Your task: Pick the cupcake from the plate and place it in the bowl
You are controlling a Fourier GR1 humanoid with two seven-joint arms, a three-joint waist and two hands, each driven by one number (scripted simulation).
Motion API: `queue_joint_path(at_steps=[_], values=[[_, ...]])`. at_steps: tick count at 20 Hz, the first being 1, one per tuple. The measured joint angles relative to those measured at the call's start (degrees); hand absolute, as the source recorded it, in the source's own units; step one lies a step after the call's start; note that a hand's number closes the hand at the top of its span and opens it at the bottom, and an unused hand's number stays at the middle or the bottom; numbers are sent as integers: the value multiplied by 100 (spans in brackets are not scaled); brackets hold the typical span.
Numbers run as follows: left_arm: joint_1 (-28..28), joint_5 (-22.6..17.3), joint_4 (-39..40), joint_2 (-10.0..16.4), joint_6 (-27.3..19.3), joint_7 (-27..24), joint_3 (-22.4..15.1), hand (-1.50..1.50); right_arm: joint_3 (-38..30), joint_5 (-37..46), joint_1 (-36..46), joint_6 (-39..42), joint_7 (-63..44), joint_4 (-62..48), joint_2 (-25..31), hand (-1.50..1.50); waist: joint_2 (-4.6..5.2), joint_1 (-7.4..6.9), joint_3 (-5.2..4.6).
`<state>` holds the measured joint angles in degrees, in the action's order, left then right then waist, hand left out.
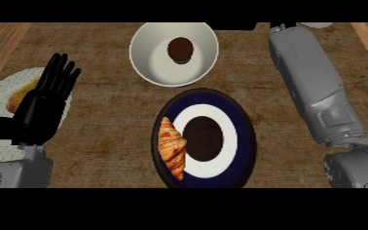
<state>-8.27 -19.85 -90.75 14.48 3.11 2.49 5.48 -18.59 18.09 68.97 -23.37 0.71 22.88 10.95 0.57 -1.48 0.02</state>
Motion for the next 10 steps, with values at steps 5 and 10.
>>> queue_joint_path(at_steps=[5, 10], values=[[33, 18, -30, -47, -79, 26, 77, 0, -51, -236, -620, 648, 112, 441, 416, -150, -58, 141, -2], [185, -46, -140, 13, 20, 70, 182, 0, -30, -504, -1491, 1447, 151, 1176, 803, -150, -87, 207, -3]])
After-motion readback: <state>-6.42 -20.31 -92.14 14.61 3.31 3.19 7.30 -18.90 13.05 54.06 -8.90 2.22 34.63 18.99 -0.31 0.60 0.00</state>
